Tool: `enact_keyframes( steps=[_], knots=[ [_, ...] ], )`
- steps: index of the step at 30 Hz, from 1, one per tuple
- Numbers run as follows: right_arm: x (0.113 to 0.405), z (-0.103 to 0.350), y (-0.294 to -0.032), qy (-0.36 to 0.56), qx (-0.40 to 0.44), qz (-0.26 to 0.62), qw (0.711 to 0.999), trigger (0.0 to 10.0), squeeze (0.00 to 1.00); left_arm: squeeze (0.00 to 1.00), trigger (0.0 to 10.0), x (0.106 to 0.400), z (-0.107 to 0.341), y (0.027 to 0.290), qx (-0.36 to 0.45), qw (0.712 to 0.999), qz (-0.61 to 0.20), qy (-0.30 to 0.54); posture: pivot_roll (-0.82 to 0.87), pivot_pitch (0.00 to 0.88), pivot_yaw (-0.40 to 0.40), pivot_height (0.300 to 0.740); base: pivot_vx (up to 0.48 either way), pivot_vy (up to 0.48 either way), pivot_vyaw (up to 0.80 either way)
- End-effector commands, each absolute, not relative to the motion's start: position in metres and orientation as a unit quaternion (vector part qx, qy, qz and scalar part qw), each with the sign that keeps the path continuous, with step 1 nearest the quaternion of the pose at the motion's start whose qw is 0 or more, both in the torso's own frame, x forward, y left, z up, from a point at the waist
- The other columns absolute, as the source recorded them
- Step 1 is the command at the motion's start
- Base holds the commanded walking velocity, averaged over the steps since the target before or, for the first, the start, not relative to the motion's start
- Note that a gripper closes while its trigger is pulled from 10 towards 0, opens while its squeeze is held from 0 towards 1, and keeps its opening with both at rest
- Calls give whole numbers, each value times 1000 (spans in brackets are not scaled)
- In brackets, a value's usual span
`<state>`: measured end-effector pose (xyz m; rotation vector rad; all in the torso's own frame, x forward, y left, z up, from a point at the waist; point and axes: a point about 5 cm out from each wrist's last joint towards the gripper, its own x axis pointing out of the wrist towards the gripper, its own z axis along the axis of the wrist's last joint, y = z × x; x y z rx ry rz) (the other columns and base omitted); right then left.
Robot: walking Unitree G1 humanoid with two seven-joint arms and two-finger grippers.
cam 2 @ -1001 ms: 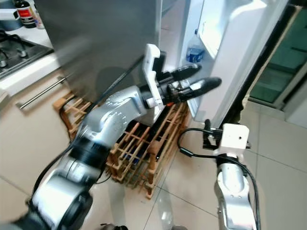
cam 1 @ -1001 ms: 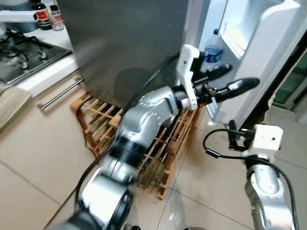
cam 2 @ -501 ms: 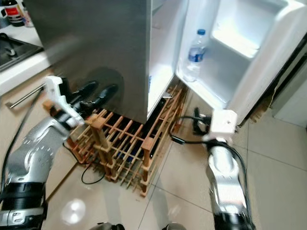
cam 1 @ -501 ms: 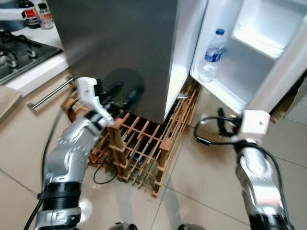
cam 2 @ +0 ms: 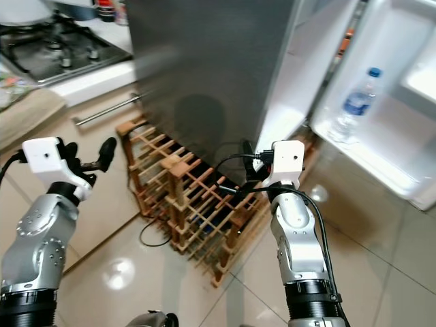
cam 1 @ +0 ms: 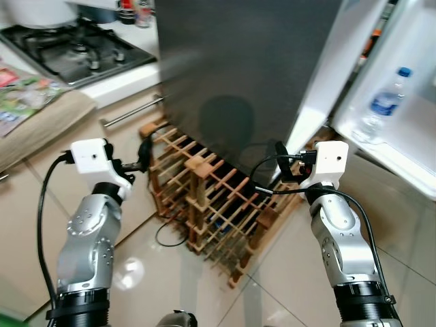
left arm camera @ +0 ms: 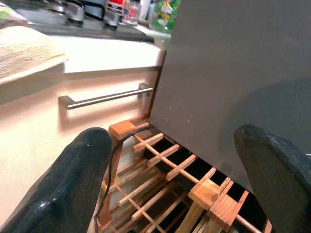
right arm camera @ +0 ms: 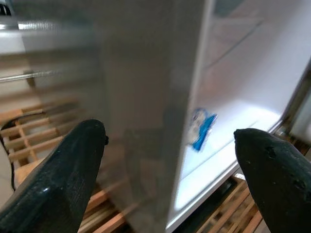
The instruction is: Restocking fridge
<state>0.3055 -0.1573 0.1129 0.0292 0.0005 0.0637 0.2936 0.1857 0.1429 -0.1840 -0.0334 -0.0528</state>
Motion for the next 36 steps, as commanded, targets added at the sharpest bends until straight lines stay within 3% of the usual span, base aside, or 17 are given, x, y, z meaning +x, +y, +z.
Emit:
enact_keyframes(
  steps=[1,15,22,36],
  knots=[
    [311,123,-150,-21,31,41,998,10000,0,0,10000,297,149,185,-80,996,-23,-28,-23,0,-34,740,0,0,744],
    [321,125,-128,-26,78,83,993,10000,0,0,10000,302,163,172,-32,998,-35,-39,13,0,-8,740,0,0,740],
    [326,130,-138,-29,68,88,993,10000,0,0,10000,311,160,175,-31,999,7,-24,1,2,-29,740,0,0,737],
    [324,136,-141,-49,65,88,993,10000,0,0,10000,311,170,163,4,999,-17,-52,0,21,-36,740,0,0,723]
  ],
)
